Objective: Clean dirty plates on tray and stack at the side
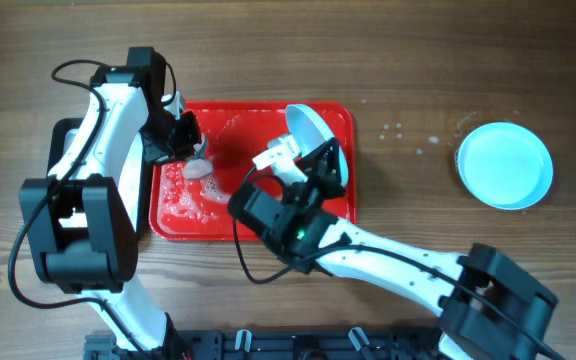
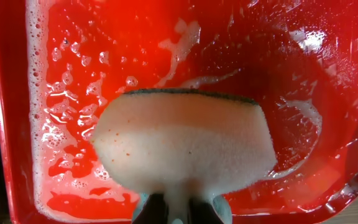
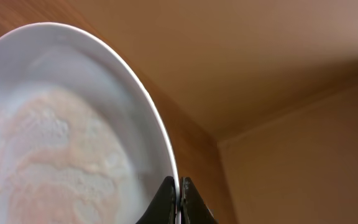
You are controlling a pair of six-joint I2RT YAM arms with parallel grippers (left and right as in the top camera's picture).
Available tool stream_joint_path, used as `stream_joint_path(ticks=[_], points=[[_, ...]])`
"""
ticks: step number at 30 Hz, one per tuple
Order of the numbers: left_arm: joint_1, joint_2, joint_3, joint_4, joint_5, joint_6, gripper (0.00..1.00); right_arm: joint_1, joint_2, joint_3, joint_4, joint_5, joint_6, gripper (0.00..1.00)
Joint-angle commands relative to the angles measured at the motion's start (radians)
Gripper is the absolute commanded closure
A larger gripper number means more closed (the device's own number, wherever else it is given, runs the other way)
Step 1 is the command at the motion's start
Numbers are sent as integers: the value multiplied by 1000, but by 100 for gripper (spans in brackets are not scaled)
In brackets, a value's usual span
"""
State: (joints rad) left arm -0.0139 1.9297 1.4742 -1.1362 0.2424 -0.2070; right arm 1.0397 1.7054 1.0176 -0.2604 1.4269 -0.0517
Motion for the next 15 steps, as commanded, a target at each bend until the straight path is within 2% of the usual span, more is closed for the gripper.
stream_joint_path(ticks=[1,5,11,15], points=[[-4,-14,-4,11,27,12,96,18,13,3,31,88,-27,96],[-4,-14,-4,19,27,12,96,18,13,3,37,41,-35,96],[-4,-14,-4,19,27,13,96,18,13,3,19,-147,2,96],[-4,-14,-4,19,27,13,96,18,13,3,-36,-216,37,96]])
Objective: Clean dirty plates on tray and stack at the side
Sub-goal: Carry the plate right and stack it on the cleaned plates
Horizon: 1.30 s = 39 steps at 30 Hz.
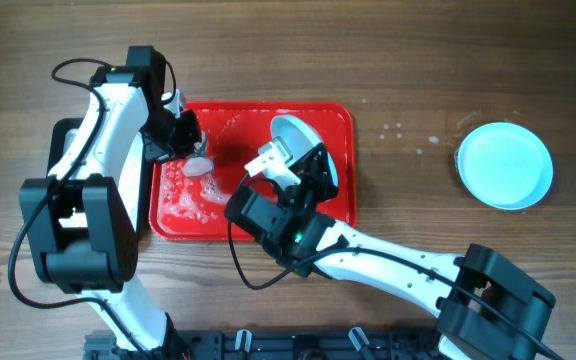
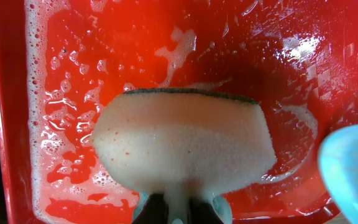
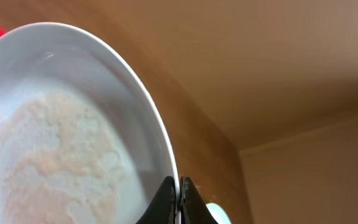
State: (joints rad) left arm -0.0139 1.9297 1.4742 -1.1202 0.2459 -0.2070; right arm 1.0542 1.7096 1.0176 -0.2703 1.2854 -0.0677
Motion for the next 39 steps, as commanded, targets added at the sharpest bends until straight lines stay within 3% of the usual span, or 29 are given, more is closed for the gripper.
stream_joint_path(ticks=[1,7,13,19,24,30,35,39], points=[[-4,-14,-4,3,24,12,96,3,8,3,-32,-65,52,96],[-4,-14,-4,3,24,12,96,3,8,3,26,221,18,96],[-4,-14,-4,3,24,13,96,3,8,3,23,-86,20,96],[-3,-14,-4,3,24,13,96,3,5,3,23,-59,16,96],[-3,-14,-4,3,23,13,96,-29,-104,3,5,-325,84,96],[-3,-14,-4,4,23,13,96,-218,-365,3,-167,-546,240,96],[-3,-14,-4,7,23,13,96,-490,-516,3,-344,-709,397,96],[-3,-14,-4,7,23,13,96,-766,-556,3,-388,-936,416,96]])
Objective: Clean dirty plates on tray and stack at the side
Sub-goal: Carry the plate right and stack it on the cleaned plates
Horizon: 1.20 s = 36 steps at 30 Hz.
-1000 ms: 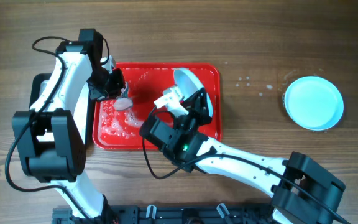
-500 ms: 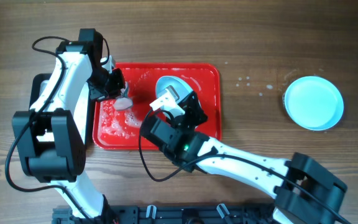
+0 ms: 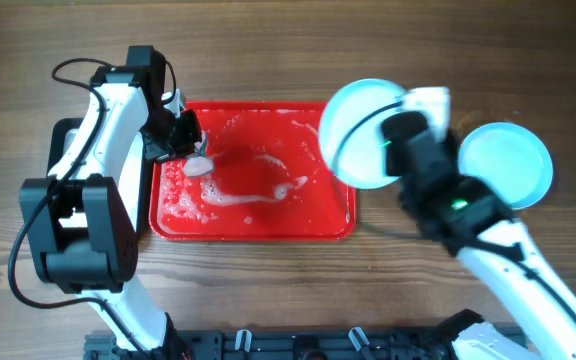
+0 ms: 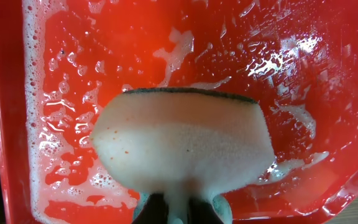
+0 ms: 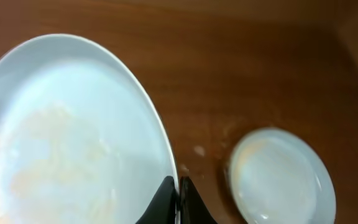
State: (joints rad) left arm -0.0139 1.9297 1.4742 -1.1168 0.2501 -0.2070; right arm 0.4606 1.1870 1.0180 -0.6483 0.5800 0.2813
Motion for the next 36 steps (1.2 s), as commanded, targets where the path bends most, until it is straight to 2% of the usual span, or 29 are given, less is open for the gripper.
stream_joint_path(ticks=[1,5,9,14,20,30,34,35,36], points=[[-3,-14,-4,3,19,13,96,-235,-34,3,-11,-289,68,96],[-3,-14,-4,4,19,15,96,-517,-23,3,-12,-506,72,96],[-3,-14,-4,4,19,17,96,-806,13,-3,-9,-611,97,96],[-3,-14,-4,14,19,17,96,-1021,85,-65,39,-638,137,96],[-4,-14,-4,18,19,17,96,-1118,194,-124,142,-637,194,96],[-4,-14,-4,18,19,16,96,-1117,426,-136,194,-625,193,96],[-4,-14,-4,18,19,16,96,-1117,440,-136,187,-607,193,81],[-3,-15,-3,17,19,17,96,-1117,436,-135,187,-607,193,66],[-3,-18,-2,14,19,16,96,-1117,429,-135,184,-608,193,63]])
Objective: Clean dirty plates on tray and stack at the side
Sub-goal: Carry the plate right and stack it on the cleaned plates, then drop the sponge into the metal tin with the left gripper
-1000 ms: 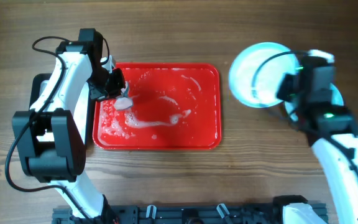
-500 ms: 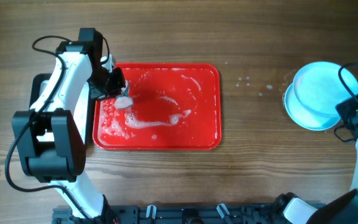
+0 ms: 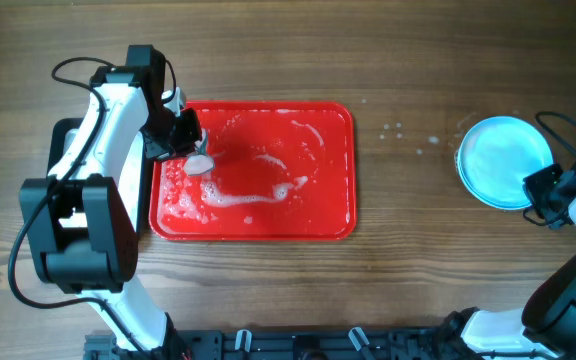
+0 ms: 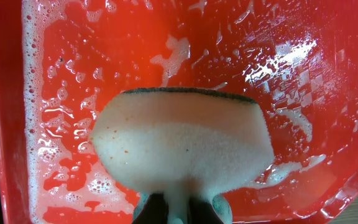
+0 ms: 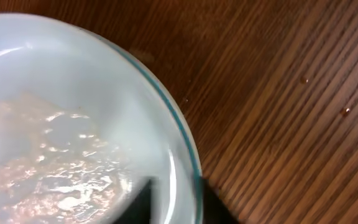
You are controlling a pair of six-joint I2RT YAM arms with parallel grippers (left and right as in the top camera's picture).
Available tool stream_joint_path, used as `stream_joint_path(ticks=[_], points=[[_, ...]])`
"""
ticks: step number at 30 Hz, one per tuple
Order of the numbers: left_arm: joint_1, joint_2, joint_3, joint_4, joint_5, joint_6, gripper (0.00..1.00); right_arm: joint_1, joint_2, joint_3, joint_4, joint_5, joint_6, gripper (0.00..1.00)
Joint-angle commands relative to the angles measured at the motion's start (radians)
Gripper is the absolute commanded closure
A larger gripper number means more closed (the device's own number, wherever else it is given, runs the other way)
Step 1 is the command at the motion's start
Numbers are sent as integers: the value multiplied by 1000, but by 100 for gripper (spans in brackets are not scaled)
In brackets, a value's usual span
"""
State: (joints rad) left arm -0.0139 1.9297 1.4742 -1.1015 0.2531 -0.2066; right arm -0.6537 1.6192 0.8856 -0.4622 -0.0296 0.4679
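The red tray [image 3: 320, 205] holds only foam and water. A beige sponge [image 4: 182, 143] with a dark scouring face hangs just above the tray's wet floor [image 4: 73, 56]. My left gripper [image 4: 178, 210] is shut on the sponge [image 3: 199, 165] at the tray's upper left. A pale blue-white plate [image 3: 503, 163] lies flat on the plate stack at the far right of the table. My right gripper [image 5: 178, 200] is open, one finger on each side of the top plate's [image 5: 73, 124] near rim. Its inside looks wet and streaky.
Water drops [image 3: 398, 131] dot the wood between the tray and the plates. A black pad [image 3: 58, 140] lies under the left arm, left of the tray. The right arm comes in from the table's right edge.
My right gripper held the plate in the air between tray and stack. Now the plate lies on the stack and the fingers have opened around its rim. The left gripper and sponge are unchanged.
My right gripper first held a smeared plate tilted over the tray's right half, then closer to the sponge. Later it held the plate above the table beside the tray, and now the plate rests on the stack. My left gripper kept the sponge over the tray throughout.
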Motion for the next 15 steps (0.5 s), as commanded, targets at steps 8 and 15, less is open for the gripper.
stream_joint_path(ticks=[8,15], points=[[15,-148,124,-119,-55,19,96,0,-346,37,-85,-199,-43,27],[127,-290,123,-215,-229,3,96,117,-585,36,-154,-359,-86,15]])
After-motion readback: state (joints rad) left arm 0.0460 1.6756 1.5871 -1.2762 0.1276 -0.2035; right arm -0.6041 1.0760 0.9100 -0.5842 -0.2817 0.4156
